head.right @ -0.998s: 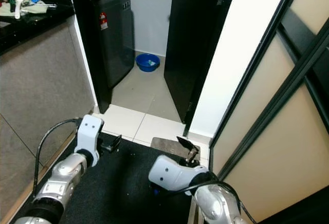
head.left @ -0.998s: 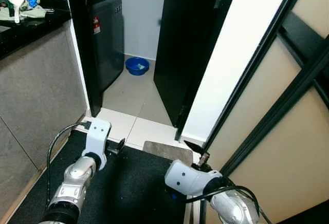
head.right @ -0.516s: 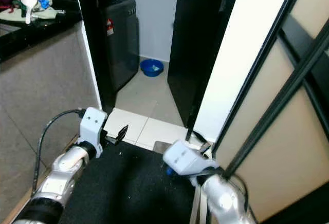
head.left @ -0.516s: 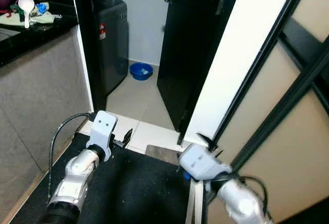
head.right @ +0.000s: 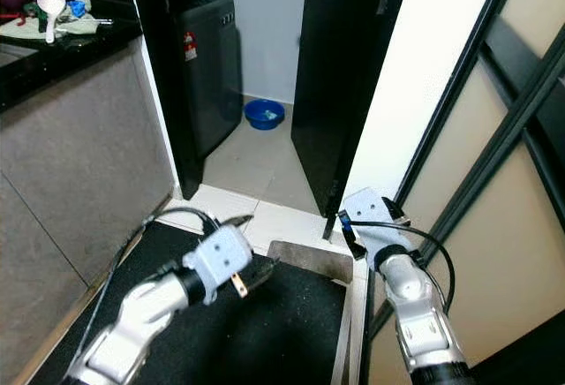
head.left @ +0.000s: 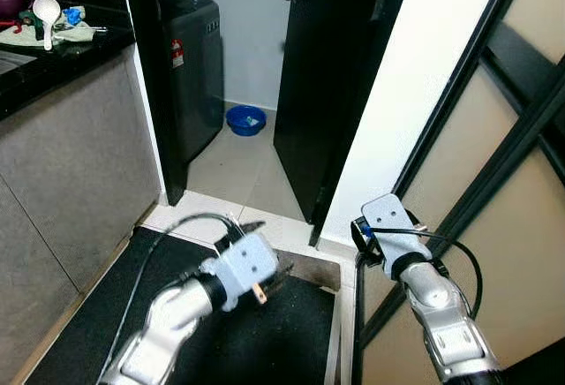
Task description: Kitchen organization
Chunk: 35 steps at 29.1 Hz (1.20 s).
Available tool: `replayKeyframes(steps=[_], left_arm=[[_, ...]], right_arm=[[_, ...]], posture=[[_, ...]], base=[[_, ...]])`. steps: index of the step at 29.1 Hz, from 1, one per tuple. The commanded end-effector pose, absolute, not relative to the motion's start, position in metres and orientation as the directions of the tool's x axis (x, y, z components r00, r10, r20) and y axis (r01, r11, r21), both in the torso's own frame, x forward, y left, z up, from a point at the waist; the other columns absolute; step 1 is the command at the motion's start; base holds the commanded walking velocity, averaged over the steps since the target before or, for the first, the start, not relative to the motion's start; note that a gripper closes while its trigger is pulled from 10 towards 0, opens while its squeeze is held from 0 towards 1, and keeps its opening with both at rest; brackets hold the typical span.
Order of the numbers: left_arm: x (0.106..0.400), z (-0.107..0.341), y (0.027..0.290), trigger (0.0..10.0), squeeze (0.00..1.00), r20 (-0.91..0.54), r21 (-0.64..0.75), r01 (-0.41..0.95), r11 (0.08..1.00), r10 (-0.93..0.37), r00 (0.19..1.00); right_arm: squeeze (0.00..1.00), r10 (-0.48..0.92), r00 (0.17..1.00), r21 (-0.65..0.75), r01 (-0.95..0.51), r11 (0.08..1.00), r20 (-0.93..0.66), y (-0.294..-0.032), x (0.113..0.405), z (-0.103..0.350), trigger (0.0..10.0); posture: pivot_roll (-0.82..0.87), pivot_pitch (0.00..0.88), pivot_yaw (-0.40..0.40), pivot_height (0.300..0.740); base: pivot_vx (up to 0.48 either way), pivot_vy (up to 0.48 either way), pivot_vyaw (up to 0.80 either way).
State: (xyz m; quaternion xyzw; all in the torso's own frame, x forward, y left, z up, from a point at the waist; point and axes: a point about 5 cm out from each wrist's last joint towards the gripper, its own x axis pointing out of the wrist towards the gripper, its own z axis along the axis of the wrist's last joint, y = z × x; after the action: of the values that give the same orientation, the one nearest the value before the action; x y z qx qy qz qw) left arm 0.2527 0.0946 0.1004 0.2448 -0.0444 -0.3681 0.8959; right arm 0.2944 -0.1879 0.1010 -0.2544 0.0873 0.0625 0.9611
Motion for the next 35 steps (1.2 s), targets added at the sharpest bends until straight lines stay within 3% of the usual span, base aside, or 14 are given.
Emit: replayKeyframes(steps=[1,15,19,21,32,35], left_arm=[[0.253,0.100,0.099,10.0,0.00,-0.122,0.480,0.623,0.617,-0.657,0.744],[0.253,0.097,0.102,10.0,0.00,-0.157,0.530,0.597,0.603,-0.622,0.767],[0.250,0.099,0.099,10.0,0.00,-0.151,0.550,0.597,0.584,-0.634,0.759],[0.248,0.101,0.098,10.0,0.00,-0.149,0.561,0.601,0.569,-0.645,0.749],[0.247,0.109,0.093,10.0,0.00,-0.104,0.668,0.526,0.527,-0.634,0.766],[0.241,0.109,0.084,10.0,0.00,-0.094,0.652,0.558,0.513,-0.676,0.731]], right_arm=[[0.00,0.075,0.974,-0.500,-0.175,0.848,-0.214,-0.189,0.297,0.099,10.0],[0.00,0.076,0.979,-0.410,-0.150,0.900,-0.189,-0.192,0.311,0.101,10.0],[0.00,-0.012,0.983,-0.387,-0.062,0.920,-0.185,-0.215,0.311,0.099,10.0],[0.00,-0.063,0.972,-0.336,-0.018,0.942,-0.229,-0.232,0.303,0.083,10.0],[0.00,-0.094,0.898,-0.278,-0.033,0.960,-0.430,-0.236,0.279,0.020,10.0],[0.00,-0.104,0.869,-0.259,-0.028,0.965,-0.483,-0.236,0.269,0.004,10.0]], posture=[[0.03,0.000,-0.076,0.740],[0.04,0.000,-0.082,0.740],[0.04,0.000,-0.081,0.740],[0.05,0.002,-0.087,0.740],[0.06,0.009,-0.101,0.740],[0.07,0.024,-0.103,0.740]], base=[[0.000,0.000,0.00],[0.000,0.000,0.00],[0.000,0.000,0.00],[0.000,0.000,0.00],[0.000,0.000,0.00],[0.000,0.000,0.00]])
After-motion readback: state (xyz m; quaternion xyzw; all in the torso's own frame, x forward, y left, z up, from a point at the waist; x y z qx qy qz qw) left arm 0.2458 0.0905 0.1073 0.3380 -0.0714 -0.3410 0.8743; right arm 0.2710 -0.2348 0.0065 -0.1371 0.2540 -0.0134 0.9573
